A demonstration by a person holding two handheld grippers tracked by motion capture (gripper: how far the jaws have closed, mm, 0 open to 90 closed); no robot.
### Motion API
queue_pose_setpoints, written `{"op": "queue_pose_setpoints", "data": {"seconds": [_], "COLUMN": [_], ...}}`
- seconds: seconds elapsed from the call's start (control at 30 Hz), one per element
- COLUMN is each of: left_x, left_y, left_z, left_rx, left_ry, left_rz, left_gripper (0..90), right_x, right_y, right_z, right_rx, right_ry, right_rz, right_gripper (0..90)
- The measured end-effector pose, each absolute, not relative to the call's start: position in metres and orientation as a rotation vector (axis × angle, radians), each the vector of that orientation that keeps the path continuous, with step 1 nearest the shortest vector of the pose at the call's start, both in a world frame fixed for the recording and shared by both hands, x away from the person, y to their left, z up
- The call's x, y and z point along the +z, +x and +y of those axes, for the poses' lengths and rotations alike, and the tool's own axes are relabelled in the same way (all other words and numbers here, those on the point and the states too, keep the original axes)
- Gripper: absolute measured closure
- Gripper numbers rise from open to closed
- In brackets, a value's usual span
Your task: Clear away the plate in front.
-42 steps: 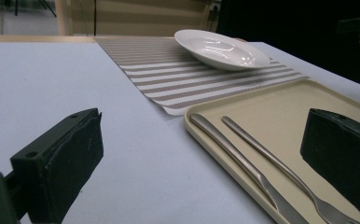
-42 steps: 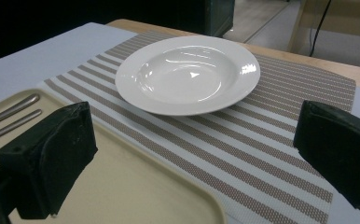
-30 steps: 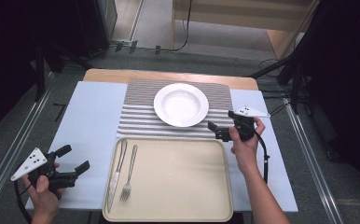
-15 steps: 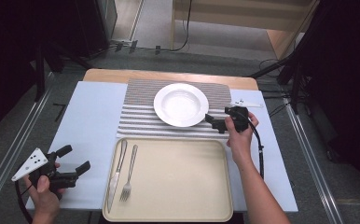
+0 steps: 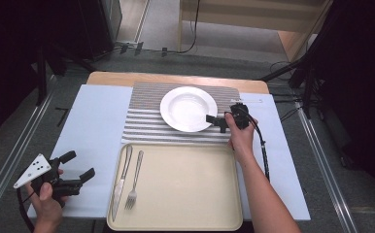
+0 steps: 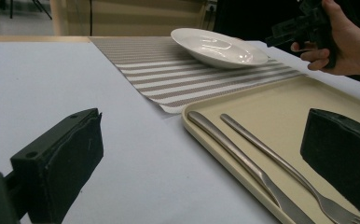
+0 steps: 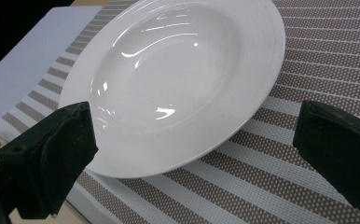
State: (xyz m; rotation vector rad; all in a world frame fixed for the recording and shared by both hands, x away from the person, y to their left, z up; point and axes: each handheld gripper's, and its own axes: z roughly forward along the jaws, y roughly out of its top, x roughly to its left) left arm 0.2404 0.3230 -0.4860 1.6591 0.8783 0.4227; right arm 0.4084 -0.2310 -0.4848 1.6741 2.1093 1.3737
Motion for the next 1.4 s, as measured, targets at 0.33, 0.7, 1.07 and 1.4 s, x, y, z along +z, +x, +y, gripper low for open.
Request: {"op": "queue_pose_setpoints", "data": {"seconds": [0.33, 0.7, 1.07, 1.4], "left_x": [-0.486, -0.486, -0.486, -0.486], "left_y": [0.241, 0.241, 0.242, 0.242], "left_z": [0.323, 0.323, 0.324, 0.323], "left_rx": [0.417, 0.415, 0.413, 0.415], "left_ry": [1.657, 1.657, 1.657, 1.659], "left_rz": [0.878, 0.876, 0.874, 0.875], "left_gripper": [0.0, 0.0, 0.0, 0.0], "right_x": [-0.494, -0.504, -0.510, -0.513], "right_y": [0.428, 0.439, 0.444, 0.445], "right_z": [-0.223, -0.216, -0.222, -0.221], "right_rx": [1.290, 1.268, 1.335, 1.315], "right_ry": [1.862, 1.977, 2.068, 2.141], "right_rz": [2.097, 2.054, 2.007, 2.006], "right_gripper": [19.3, 41.2, 51.3, 59.3]}}
